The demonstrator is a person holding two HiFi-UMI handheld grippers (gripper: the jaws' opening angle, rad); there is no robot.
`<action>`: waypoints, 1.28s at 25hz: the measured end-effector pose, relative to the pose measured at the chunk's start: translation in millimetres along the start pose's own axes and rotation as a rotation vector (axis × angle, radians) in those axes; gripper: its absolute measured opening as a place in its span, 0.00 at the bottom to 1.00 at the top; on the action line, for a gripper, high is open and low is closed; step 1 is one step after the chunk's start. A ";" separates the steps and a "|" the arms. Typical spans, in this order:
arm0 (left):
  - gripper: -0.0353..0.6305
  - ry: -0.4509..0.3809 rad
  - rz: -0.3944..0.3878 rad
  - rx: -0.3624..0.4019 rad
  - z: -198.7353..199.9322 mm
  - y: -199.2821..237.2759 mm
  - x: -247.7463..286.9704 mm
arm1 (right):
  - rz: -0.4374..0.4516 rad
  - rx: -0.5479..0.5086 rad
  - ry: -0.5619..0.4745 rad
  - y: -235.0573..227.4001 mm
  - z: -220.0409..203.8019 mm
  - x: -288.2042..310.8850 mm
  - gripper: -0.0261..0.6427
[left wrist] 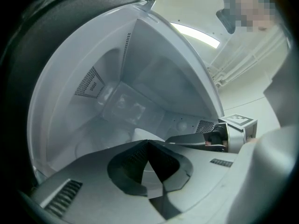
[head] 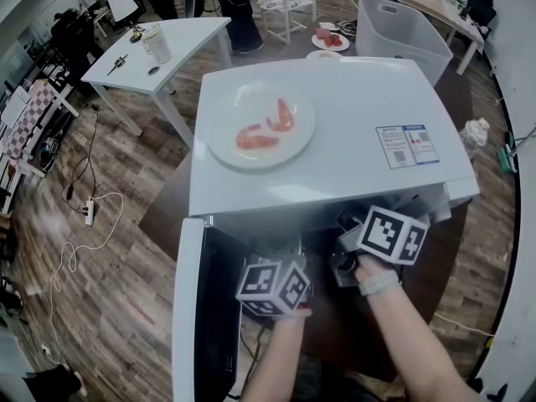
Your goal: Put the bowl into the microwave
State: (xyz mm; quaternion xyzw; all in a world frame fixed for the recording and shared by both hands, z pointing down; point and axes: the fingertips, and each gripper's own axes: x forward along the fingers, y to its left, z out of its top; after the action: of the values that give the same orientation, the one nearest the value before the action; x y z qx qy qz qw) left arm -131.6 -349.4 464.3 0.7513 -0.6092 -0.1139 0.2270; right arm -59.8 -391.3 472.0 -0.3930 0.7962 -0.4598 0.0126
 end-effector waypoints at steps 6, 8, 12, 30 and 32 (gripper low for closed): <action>0.06 0.012 0.012 -0.008 -5.6 2.2 -3.2 | 0.038 -0.052 -0.036 0.5 0.5 -10.5 0.36; 0.06 0.019 0.012 -0.008 -8.4 1.2 -5.5 | 0.047 -0.067 -0.052 0.4 0.1 -17.0 0.36; 0.06 0.026 0.013 -0.007 -13.1 -1.3 -11.2 | 0.070 -0.088 -0.063 1.7 -2.0 -27.5 0.34; 0.05 0.066 -0.084 0.051 -39.6 -57.8 -54.2 | 0.206 -0.269 0.081 27.0 -61.1 -82.7 0.04; 0.05 0.073 -0.087 0.056 -43.0 -63.1 -61.9 | 0.207 -0.277 0.090 28.4 -65.9 -91.0 0.04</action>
State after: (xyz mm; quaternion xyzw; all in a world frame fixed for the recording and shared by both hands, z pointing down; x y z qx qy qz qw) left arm -72.2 -271.2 465.0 0.7867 -0.5703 -0.0791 0.2225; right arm -39.6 -278.1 457.8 -0.2861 0.8879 -0.3591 -0.0299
